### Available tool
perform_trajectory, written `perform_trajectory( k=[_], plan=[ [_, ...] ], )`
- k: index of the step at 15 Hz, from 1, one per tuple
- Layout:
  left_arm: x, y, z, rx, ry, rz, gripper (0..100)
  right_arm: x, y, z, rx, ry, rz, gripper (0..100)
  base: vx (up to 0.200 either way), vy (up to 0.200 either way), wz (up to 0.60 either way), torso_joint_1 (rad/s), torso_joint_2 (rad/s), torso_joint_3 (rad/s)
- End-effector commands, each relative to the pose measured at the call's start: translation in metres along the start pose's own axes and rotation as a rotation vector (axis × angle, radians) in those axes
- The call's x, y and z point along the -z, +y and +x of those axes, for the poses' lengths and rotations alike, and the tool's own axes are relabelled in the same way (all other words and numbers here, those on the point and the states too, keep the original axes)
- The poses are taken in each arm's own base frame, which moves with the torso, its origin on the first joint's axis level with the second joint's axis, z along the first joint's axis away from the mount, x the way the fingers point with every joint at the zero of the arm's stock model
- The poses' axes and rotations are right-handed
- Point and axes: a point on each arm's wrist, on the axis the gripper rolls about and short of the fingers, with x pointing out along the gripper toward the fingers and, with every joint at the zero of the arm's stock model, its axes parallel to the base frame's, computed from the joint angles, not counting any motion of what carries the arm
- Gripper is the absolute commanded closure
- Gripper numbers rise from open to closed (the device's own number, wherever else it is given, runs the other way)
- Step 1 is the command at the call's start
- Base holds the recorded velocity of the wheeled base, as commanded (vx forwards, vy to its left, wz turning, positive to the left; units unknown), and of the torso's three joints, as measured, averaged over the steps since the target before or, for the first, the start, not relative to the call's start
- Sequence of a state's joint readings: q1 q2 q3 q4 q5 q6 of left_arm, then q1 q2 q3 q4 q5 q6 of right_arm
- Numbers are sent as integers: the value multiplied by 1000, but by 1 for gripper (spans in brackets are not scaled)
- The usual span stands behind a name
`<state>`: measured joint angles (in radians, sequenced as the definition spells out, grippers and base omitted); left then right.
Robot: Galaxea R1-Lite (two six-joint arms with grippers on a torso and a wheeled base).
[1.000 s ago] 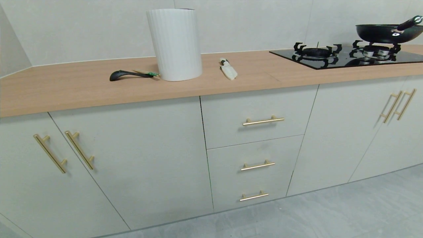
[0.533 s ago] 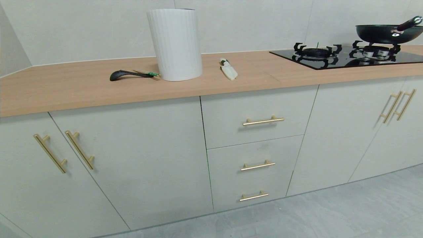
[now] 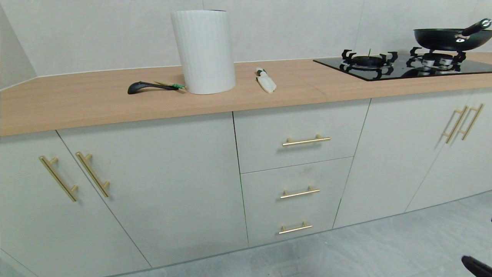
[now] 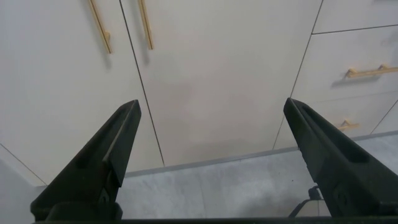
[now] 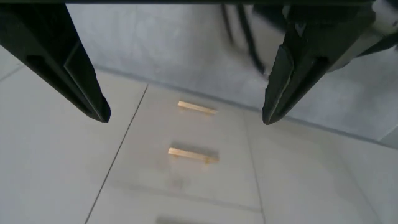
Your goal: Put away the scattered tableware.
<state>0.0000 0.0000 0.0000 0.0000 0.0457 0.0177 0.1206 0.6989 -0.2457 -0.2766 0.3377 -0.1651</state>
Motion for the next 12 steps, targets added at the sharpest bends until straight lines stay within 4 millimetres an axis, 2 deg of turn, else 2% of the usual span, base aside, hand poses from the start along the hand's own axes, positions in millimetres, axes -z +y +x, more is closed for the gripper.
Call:
perform_trajectory(
  k=[1, 2, 4, 7, 9, 12],
  plan=[
    [0, 0, 0, 0, 0, 1, 0, -17, -22, 55, -26, 86, -71, 0, 0, 0, 0, 0, 0, 0],
    [0, 0, 0, 0, 0, 2, 0, -9, -19, 54, -43, 121, -100, 0, 0, 0, 0, 0, 0, 0],
    [0, 0, 0, 12, 1, 15, 0, -9, -16, 65, -104, 152, -186, 0, 0, 0, 0, 0, 0, 0],
    [0, 0, 0, 17, 0, 24, 0, -8, -9, 105, -227, 231, -340, 0, 0, 0, 0, 0, 0, 0],
    [0, 0, 0, 17, 0, 16, 0, -4, 4, 124, -317, 272, -359, 0, 0, 0, 0, 0, 0, 0],
    [0, 0, 0, 18, 0, 18, 0, 9, 14, 138, -366, 343, -364, 0, 0, 0, 0, 0, 0, 0]
  ],
)
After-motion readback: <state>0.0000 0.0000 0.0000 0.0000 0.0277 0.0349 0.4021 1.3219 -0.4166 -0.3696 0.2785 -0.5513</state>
